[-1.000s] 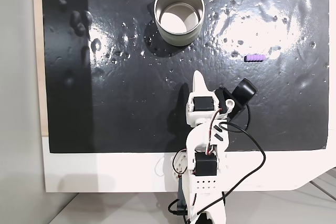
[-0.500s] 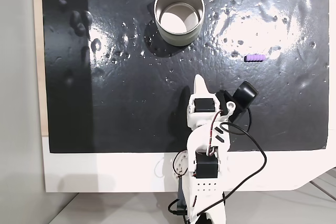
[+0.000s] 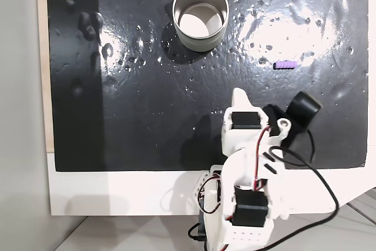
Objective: Grasp a pengrip and put it in the cup.
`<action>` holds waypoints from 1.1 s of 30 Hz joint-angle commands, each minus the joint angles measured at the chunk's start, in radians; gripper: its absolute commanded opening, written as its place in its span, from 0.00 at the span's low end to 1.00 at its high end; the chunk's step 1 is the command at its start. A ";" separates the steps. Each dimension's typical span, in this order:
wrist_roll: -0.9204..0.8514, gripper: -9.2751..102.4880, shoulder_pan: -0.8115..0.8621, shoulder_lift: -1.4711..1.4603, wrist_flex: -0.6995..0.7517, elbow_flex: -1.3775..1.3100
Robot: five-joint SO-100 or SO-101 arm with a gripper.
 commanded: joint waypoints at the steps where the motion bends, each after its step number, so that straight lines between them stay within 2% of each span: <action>1: -0.067 0.08 0.078 -0.141 0.080 -0.198; 10: -0.173 0.11 0.202 -0.526 0.301 -0.555; 15: -0.241 0.23 0.230 -0.752 0.407 -0.750; 20: -0.273 0.34 0.272 -0.899 0.443 -0.862; 28: -0.281 0.34 0.388 -1.152 0.449 -1.023; 33: -0.295 0.34 0.396 -1.249 0.433 -1.052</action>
